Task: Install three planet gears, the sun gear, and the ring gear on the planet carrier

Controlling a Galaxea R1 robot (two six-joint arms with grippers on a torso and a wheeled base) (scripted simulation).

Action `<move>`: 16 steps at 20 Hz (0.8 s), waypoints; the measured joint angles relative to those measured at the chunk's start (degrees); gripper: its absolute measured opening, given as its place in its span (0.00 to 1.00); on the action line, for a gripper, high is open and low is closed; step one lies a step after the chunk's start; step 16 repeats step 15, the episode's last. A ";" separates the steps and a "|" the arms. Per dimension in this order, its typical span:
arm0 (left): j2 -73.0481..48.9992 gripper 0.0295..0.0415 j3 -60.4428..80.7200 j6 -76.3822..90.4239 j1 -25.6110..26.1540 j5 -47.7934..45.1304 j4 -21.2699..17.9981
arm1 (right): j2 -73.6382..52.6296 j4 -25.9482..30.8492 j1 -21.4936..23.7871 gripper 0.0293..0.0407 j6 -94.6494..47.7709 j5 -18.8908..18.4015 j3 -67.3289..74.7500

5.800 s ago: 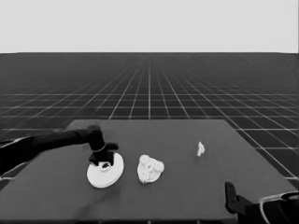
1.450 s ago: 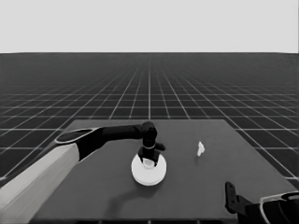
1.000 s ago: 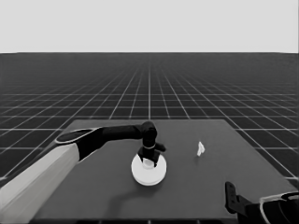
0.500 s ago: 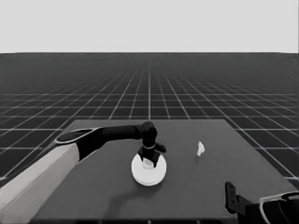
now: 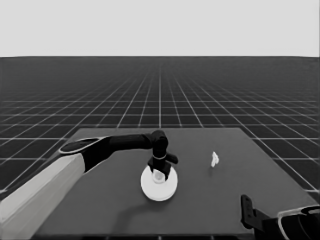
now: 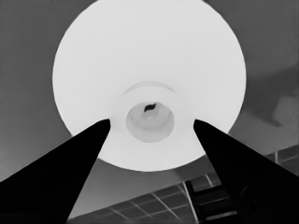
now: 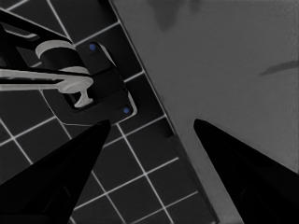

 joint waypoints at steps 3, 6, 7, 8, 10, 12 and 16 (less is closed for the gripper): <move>-0.68 0.75 2.74 -25.48 -5.12 1.13 -4.20 | 0.00 0.00 0.00 0.81 0.00 0.00 0.00; -0.67 0.75 2.99 -30.58 -6.19 1.43 -5.08 | 0.00 0.00 0.00 0.81 0.00 0.00 0.00; -0.67 0.75 3.00 -31.11 -6.29 1.46 -5.18 | 0.00 0.00 0.00 0.81 0.00 0.00 0.00; -0.66 0.75 3.01 -31.42 -6.35 1.48 -5.23 | 0.00 0.00 0.00 0.81 0.00 0.00 0.00; -0.65 0.75 3.01 -31.71 -6.40 1.51 -5.28 | 0.00 0.00 0.00 0.81 0.00 0.00 0.00; -38.69 0.99 47.69 23.43 -16.88 -30.68 0.82 | 20.50 36.31 26.20 0.87 20.74 -11.47 -37.36; -68.42 0.77 69.53 58.26 -22.90 -44.49 3.44 | 36.93 37.88 27.69 0.81 20.96 -18.05 -71.89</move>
